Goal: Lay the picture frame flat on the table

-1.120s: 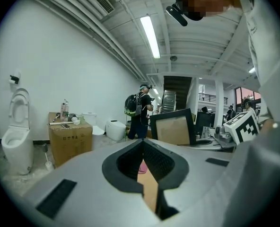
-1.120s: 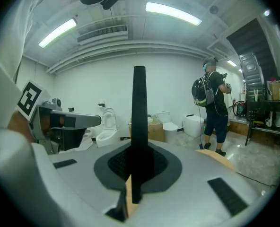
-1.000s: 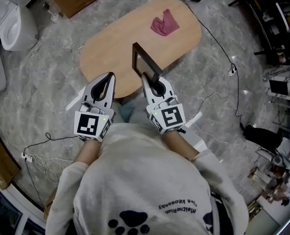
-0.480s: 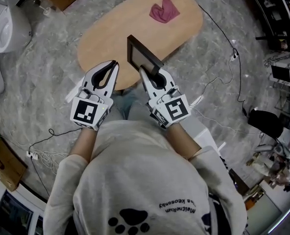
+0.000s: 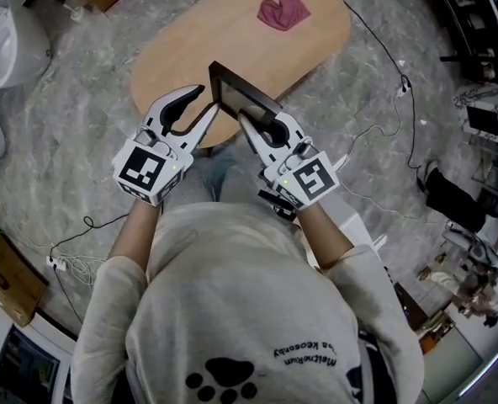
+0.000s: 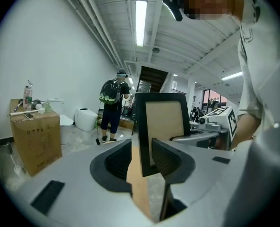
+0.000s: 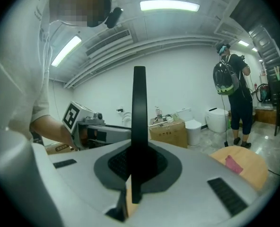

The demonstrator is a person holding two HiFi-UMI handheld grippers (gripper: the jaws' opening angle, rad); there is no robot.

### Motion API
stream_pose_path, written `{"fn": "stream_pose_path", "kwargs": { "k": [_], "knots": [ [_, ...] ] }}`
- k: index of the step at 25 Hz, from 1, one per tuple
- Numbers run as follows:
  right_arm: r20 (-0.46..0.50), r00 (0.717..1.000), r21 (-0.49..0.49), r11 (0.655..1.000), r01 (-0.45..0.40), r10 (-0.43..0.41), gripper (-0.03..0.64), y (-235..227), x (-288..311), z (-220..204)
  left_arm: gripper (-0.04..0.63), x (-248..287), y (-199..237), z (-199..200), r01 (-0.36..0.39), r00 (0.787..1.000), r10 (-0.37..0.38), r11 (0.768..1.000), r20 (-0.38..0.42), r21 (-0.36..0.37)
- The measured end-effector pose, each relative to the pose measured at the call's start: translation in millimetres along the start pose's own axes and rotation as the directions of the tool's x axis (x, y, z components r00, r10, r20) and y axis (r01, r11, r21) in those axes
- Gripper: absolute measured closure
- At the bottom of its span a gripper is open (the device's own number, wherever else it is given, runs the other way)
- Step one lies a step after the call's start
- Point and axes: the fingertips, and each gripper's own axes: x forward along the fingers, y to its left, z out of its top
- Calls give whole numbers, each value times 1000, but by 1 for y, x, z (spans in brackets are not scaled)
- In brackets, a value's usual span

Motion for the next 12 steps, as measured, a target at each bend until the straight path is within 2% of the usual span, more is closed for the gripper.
{"fn": "stream_pose_path", "kwargs": {
  "k": [5, 12],
  "knots": [
    [12, 997, 6, 997, -75, 75, 598, 9, -5, 2, 465, -4, -13, 4, 138, 990, -137, 990, 20, -39],
    [35, 978, 18, 978, -206, 205, 598, 23, -18, 8, 465, -11, -31, 2, 264, 965, -264, 964, 1, -45]
  ]
}}
